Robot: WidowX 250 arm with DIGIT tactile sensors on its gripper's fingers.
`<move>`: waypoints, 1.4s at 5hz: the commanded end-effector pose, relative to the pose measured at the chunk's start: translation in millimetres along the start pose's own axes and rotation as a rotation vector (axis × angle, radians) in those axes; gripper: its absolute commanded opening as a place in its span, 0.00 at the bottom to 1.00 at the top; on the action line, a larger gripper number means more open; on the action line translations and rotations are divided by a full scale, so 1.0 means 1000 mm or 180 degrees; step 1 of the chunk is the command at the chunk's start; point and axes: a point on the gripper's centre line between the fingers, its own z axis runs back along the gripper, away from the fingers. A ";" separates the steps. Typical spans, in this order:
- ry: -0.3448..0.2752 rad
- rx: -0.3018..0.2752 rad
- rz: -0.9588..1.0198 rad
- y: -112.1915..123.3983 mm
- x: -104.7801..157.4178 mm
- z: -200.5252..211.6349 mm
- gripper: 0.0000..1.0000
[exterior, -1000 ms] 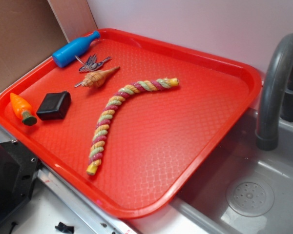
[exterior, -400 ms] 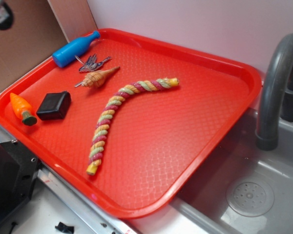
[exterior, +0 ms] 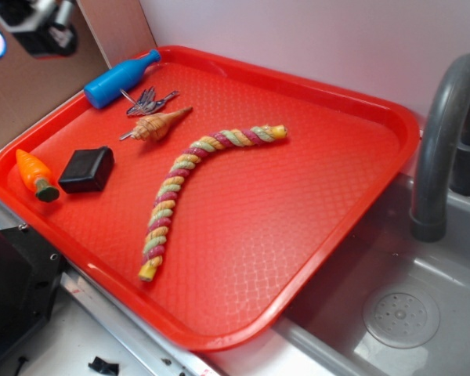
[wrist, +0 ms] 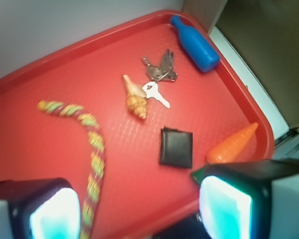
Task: Grab the shell.
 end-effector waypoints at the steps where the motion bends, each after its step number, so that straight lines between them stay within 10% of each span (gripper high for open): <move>1: -0.0172 0.0041 0.0251 0.001 0.028 -0.048 1.00; 7: 0.0200 0.0426 0.0232 0.003 0.046 -0.150 1.00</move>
